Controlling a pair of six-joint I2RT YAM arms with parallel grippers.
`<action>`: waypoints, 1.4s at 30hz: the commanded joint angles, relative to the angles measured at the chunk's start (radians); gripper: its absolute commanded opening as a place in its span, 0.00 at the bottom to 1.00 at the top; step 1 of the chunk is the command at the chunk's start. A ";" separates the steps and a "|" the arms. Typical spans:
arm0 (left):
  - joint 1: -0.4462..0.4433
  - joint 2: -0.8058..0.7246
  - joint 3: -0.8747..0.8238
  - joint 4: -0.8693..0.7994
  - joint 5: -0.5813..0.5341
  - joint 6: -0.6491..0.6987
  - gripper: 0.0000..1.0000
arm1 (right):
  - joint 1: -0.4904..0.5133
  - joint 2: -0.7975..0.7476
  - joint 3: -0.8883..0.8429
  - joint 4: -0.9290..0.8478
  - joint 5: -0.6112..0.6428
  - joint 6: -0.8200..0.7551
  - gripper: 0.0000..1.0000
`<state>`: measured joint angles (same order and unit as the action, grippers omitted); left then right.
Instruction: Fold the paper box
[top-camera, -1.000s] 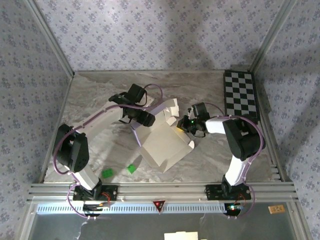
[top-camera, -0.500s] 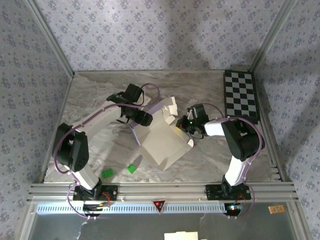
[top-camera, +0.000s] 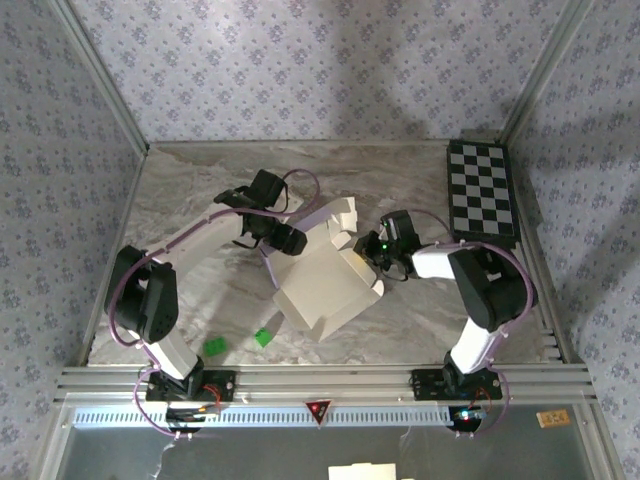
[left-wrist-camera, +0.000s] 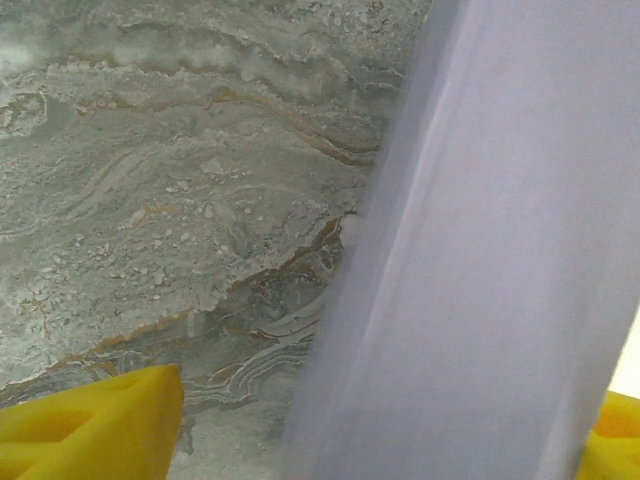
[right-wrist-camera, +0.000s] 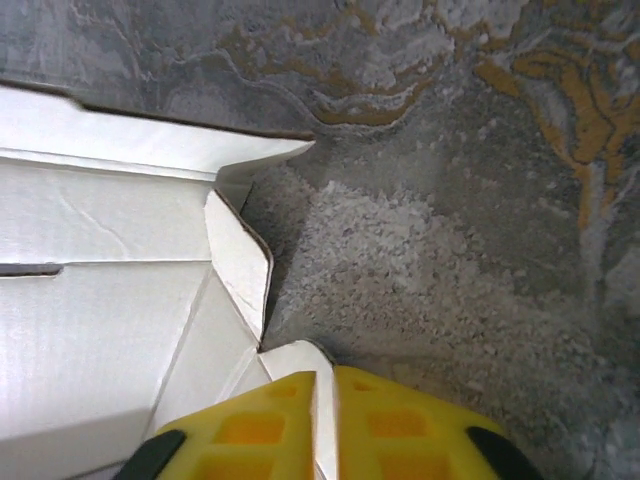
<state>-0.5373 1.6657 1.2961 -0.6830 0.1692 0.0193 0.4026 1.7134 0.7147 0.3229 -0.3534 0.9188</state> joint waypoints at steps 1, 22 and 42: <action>0.000 -0.008 -0.009 -0.002 0.026 0.023 0.78 | 0.015 -0.039 0.028 -0.042 0.055 -0.014 0.18; -0.006 0.022 0.017 -0.029 -0.002 -0.001 0.76 | 0.048 0.129 0.052 0.193 0.134 0.090 0.38; -0.010 0.048 0.034 -0.041 0.046 0.003 0.65 | 0.040 0.170 -0.071 0.654 -0.006 0.072 0.33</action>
<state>-0.5388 1.7016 1.2877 -0.6888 0.1936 0.0177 0.4347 1.8767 0.6540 0.8883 -0.3344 1.0092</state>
